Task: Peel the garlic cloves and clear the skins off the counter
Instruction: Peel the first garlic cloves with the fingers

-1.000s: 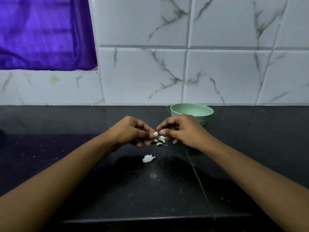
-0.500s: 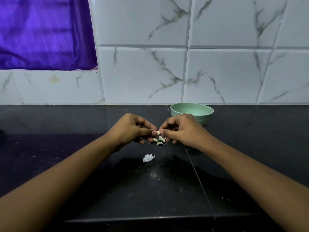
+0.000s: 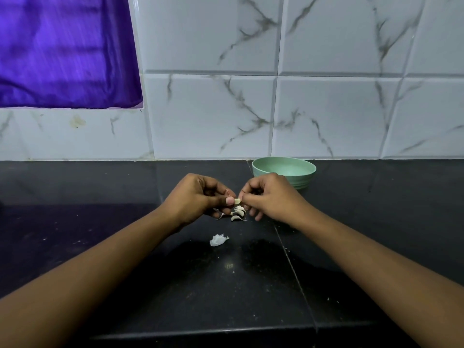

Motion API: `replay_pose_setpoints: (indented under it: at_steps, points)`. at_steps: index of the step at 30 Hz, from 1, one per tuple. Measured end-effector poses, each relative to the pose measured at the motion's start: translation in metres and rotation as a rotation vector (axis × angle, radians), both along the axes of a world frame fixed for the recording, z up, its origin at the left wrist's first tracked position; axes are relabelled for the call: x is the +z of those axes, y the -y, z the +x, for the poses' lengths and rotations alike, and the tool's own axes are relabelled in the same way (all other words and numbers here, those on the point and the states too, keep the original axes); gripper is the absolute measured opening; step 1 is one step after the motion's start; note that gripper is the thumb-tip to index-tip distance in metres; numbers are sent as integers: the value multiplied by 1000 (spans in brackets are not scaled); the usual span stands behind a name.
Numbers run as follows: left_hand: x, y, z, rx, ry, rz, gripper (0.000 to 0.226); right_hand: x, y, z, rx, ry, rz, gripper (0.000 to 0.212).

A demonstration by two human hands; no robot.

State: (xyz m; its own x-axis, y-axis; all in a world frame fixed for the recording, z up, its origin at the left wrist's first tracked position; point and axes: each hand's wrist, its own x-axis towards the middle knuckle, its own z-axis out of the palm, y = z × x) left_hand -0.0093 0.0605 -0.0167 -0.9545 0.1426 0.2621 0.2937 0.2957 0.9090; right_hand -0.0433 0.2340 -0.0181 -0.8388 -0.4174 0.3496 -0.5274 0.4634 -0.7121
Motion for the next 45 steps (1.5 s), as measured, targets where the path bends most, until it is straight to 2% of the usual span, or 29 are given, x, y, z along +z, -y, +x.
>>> replay_pose_setpoints:
  at_steps: [3,7,9,13,22,27,34,38,41,45]
  points:
    - [1,0,0,-2,6,3,5,-1,-1,-2,60,235,-181,18]
    - [1,1,-1,19,95,86,5,-4,-5,-5,164,327,-251,11]
    - [0,2,-2,33,163,138,6,-5,-5,-6,183,289,-227,8]
    - [1,2,-1,42,233,220,6,-3,-5,-5,121,53,-106,12]
    - [1,-2,0,66,182,217,5,-4,-4,-5,48,-224,-118,17]
    - [-2,-7,0,71,135,252,6,-3,-5,-6,24,-241,-118,22]
    - [-4,-7,-1,68,110,240,5,-4,-5,-8,70,-94,-65,18]
    - [-5,-7,-2,81,71,224,4,-6,-3,-9,50,-130,2,18]
    - [-5,-6,-1,80,30,158,1,-7,-2,-8,51,-155,101,11]
    - [-8,-5,-2,126,-48,-45,3,-7,-4,-7,75,-212,291,9]
